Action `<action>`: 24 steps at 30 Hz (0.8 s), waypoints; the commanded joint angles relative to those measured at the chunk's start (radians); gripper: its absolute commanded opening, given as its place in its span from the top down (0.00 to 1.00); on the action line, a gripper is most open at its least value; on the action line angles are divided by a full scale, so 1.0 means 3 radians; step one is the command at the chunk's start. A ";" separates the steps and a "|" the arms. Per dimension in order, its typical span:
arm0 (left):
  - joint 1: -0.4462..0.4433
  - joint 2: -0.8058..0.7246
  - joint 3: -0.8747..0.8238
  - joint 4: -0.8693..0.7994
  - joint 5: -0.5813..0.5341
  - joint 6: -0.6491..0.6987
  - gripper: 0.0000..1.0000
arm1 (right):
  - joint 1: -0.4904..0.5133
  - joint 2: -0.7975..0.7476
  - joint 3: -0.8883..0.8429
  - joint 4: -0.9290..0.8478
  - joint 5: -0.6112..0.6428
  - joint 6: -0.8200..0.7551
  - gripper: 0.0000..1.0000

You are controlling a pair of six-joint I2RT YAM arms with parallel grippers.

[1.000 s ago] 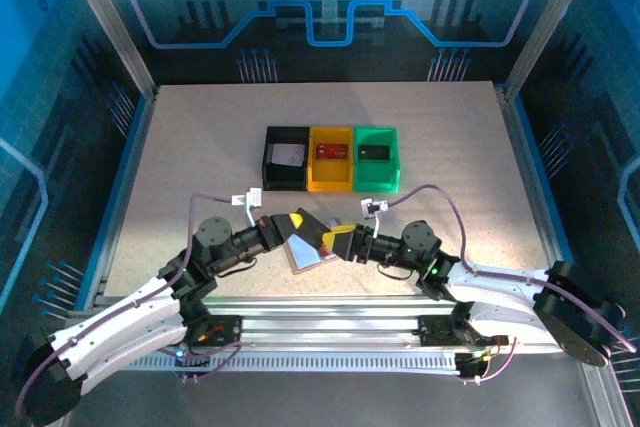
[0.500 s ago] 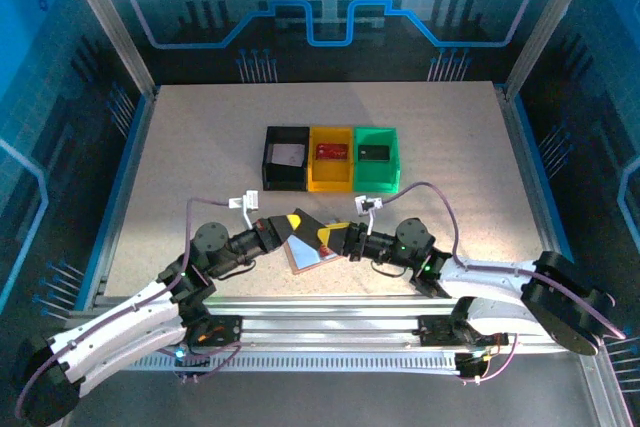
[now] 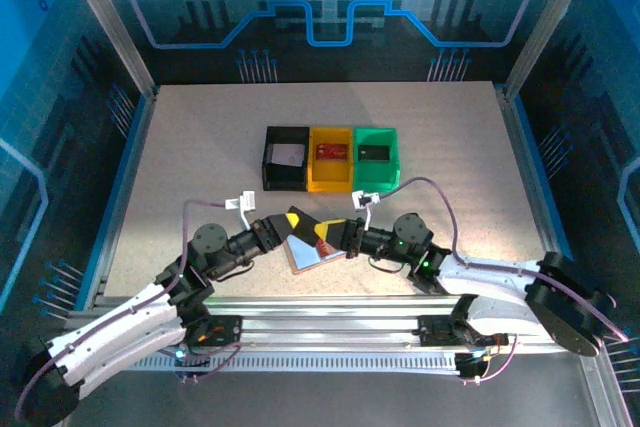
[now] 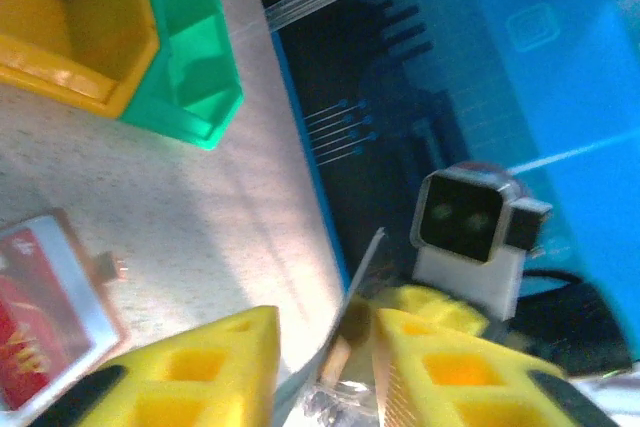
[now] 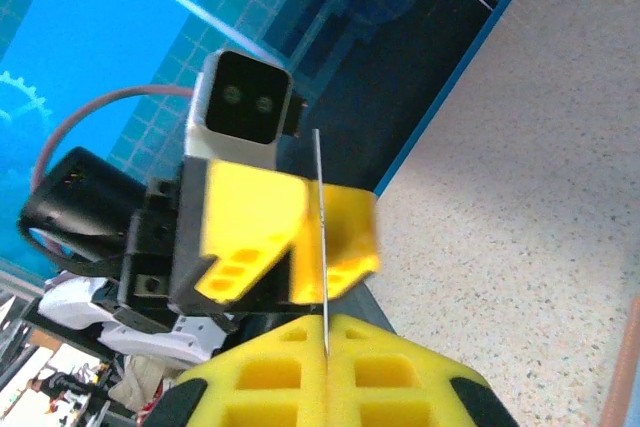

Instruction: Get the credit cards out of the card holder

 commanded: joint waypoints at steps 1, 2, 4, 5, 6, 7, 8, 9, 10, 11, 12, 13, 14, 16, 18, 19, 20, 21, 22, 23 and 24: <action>-0.0014 -0.0166 0.0217 -0.0544 -0.0086 0.0199 0.50 | -0.0233 -0.0314 0.0281 -0.0812 -0.0181 -0.0202 1.00; -0.0015 -0.0223 0.0288 -0.0769 -0.0123 0.0270 0.44 | -0.0347 -0.0417 0.0370 -0.1180 -0.0231 -0.0279 1.00; -0.0015 -0.0308 0.0452 -0.1217 -0.0199 0.0401 0.36 | -0.0601 -0.0574 0.0557 -0.1875 -0.0350 -0.0518 1.00; -0.0013 -0.0343 0.0531 -0.1437 -0.0227 0.0468 0.30 | -0.0751 -0.0626 0.0694 -0.2282 -0.0436 -0.0673 1.00; -0.0017 -0.0360 0.0600 -0.1627 -0.0263 0.0515 0.25 | -0.0889 -0.0653 0.0801 -0.2611 -0.0497 -0.0810 1.00; -0.0014 -0.0366 0.0693 -0.1859 -0.0309 0.0573 0.20 | -0.1049 -0.0658 0.0941 -0.2966 -0.0560 -0.0962 1.00; -0.0015 -0.0367 0.0766 -0.2035 -0.0324 0.0625 0.15 | -0.1216 -0.0639 0.1083 -0.3286 -0.0628 -0.1110 1.00; -0.0016 -0.0356 0.0828 -0.2160 -0.0344 0.0660 0.11 | -0.1363 -0.0600 0.1208 -0.3570 -0.0674 -0.1246 1.00; -0.0017 -0.0335 0.0896 -0.2313 -0.0361 0.0696 0.07 | -0.1510 -0.0536 0.1354 -0.3862 -0.0699 -0.1403 1.00; -0.0013 -0.0309 0.0953 -0.2434 -0.0374 0.0722 0.03 | -0.1641 -0.0464 0.1511 -0.4106 -0.0718 -0.1545 1.00; -0.0013 -0.0283 0.1001 -0.2536 -0.0392 0.0737 0.01 | -0.1756 -0.0371 0.1638 -0.4334 -0.0711 -0.1670 1.00; -0.0013 -0.0243 0.1052 -0.2634 -0.0408 0.0763 0.01 | -0.1831 -0.0290 0.1724 -0.4487 -0.0688 -0.1760 1.00; -0.0014 -0.0206 0.1081 -0.2690 -0.0396 0.0783 0.01 | -0.1885 -0.0196 0.1866 -0.4613 -0.0634 -0.1835 1.00; -0.0017 -0.0143 0.1127 -0.2761 -0.0391 0.0785 0.01 | -0.1906 0.0015 0.2061 -0.4801 -0.0479 -0.1953 1.00; -0.0014 -0.0072 0.1174 -0.2818 -0.0400 0.0795 0.01 | -0.1935 0.0238 0.2244 -0.4922 -0.0357 -0.2022 1.00; -0.0016 -0.0047 0.1184 -0.2823 -0.0394 0.0795 0.01 | -0.1956 0.0353 0.2330 -0.4938 -0.0332 -0.2023 1.00; -0.0013 -0.0023 0.1195 -0.2828 -0.0400 0.0794 0.01 | -0.1968 0.0460 0.2412 -0.4926 -0.0302 -0.2035 1.00; -0.0015 -0.0010 0.1205 -0.2826 -0.0396 0.0792 0.01 | -0.1968 0.0567 0.2495 -0.4952 -0.0257 -0.2043 1.00; -0.0015 0.0007 0.1205 -0.2816 -0.0393 0.0789 0.01 | -0.1973 0.0707 0.2636 -0.5026 -0.0222 -0.2069 1.00; -0.0014 0.0015 0.1211 -0.2809 -0.0392 0.0784 0.01 | -0.1972 0.0819 0.2755 -0.5079 -0.0167 -0.2108 1.00; -0.0013 0.0030 0.1215 -0.2808 -0.0395 0.0784 0.01 | -0.1978 0.0947 0.2870 -0.5130 -0.0058 -0.2145 1.00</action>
